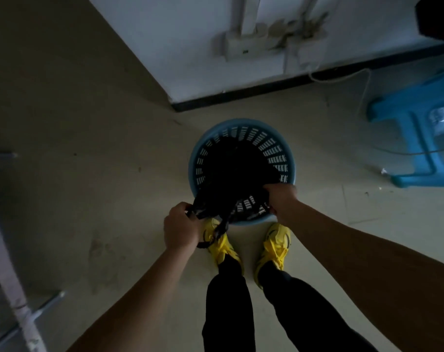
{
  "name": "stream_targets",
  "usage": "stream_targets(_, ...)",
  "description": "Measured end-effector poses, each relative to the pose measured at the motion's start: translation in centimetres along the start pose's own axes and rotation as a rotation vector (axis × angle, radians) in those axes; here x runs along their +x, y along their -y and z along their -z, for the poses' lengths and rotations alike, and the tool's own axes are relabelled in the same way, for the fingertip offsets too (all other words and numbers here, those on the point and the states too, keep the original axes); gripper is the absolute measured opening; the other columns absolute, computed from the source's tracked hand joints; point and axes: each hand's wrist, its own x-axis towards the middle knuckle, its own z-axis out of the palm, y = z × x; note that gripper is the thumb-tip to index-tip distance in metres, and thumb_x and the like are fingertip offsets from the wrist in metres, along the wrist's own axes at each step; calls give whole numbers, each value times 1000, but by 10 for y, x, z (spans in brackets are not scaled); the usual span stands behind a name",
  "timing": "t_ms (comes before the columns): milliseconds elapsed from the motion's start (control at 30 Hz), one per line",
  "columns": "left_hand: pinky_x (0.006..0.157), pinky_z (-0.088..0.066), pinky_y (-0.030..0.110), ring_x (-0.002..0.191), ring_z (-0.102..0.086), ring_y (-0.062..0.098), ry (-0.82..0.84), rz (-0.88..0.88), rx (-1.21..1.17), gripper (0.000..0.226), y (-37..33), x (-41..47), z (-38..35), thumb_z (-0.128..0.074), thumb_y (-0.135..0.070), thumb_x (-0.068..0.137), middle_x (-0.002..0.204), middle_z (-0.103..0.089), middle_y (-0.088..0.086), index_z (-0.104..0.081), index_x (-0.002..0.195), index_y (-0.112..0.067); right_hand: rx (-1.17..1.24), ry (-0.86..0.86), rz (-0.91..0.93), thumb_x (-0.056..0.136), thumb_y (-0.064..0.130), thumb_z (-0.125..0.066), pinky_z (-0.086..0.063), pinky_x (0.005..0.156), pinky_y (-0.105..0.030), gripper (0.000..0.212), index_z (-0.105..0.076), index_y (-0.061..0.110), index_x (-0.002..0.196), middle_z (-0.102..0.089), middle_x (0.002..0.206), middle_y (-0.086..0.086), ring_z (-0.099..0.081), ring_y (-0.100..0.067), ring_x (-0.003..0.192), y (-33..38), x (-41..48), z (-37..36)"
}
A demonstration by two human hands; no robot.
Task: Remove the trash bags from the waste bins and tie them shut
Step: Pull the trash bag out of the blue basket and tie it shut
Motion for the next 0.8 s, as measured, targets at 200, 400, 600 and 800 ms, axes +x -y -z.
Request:
stream_targets(200,57,-38,35,62,-54,33,-11,-65,-78,34,-52,-46,49,-43,-3,88,58,-48,9,-40,55,-12,13,-42,124,93,12,-56,-28,39,-22,23,-53,7,71,-43,59,-6,-35,-17,45,48,-62,64)
stream_targets(400,53,-40,35,52,-48,25,-37,-104,-276,24,-75,-118,102,-42,-3,84,58,-47,15,-43,61,-7,76,-24,255,89,10,-55,-22,41,-23,23,-52,8,66,-38,55,-6,-30,-18,46,58,-151,108)
stream_targets(600,46,-39,30,42,-45,23,-32,-163,-346,23,-48,-200,135,-45,-2,87,53,-46,12,-47,65,-4,159,-40,271,92,7,-49,-22,43,-23,26,-51,8,66,-39,56,-7,-31,-18,44,5,-222,128)
stream_targets(800,49,-43,32,45,-45,22,-2,-166,-422,24,16,-249,140,-42,-5,89,55,-47,13,-50,67,-4,223,-139,341,91,8,-50,-27,46,-26,28,-53,7,64,-44,57,-9,-37,-20,48,-71,-254,134)
